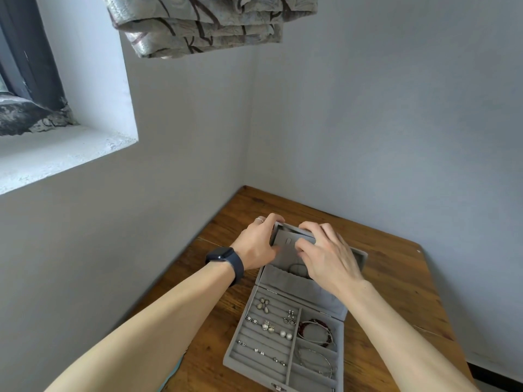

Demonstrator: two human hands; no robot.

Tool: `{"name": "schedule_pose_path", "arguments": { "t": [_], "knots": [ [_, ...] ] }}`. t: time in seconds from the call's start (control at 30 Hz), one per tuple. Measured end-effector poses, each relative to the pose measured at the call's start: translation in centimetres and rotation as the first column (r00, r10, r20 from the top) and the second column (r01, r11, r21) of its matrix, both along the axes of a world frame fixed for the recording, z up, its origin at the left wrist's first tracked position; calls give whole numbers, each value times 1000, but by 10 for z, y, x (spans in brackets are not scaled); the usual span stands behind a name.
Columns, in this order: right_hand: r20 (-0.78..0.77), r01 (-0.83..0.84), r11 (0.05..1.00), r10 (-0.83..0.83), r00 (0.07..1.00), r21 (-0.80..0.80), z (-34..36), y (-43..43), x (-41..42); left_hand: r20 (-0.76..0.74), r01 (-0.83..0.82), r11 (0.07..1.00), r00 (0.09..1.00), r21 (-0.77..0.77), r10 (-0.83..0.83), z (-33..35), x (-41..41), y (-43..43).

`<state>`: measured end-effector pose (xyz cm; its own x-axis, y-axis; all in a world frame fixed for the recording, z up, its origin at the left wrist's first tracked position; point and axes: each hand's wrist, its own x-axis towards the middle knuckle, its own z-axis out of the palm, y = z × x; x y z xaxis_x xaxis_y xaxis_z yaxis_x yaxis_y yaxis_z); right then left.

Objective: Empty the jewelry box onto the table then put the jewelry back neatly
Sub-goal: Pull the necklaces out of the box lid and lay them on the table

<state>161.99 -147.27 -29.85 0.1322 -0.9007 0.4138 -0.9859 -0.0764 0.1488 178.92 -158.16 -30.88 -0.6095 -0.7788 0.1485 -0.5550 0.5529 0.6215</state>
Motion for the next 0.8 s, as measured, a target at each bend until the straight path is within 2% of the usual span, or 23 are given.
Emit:
{"name": "schedule_pose_path", "arguments": {
  "t": [0.2, 0.37, 0.6, 0.8],
  "knots": [
    [337, -70, 996, 82, 938, -48, 12, -1, -8, 21, -2, 1000, 1000, 12, 1, 1, 1, 1],
    [546, 37, 988, 50, 836, -147, 22, 5, -6, 8, 1, 999, 1000, 39, -1, -1, 1, 2],
    [628, 89, 956, 111, 770, -279, 54, 15, 5, 7, 23, 999, 1000, 49, -23, 16, -3, 11],
    [637, 111, 924, 162, 753, -366, 92, 25, 15, -172, 156, 988, 973, 16, -151, 83, -7, 36]
  ]
}}
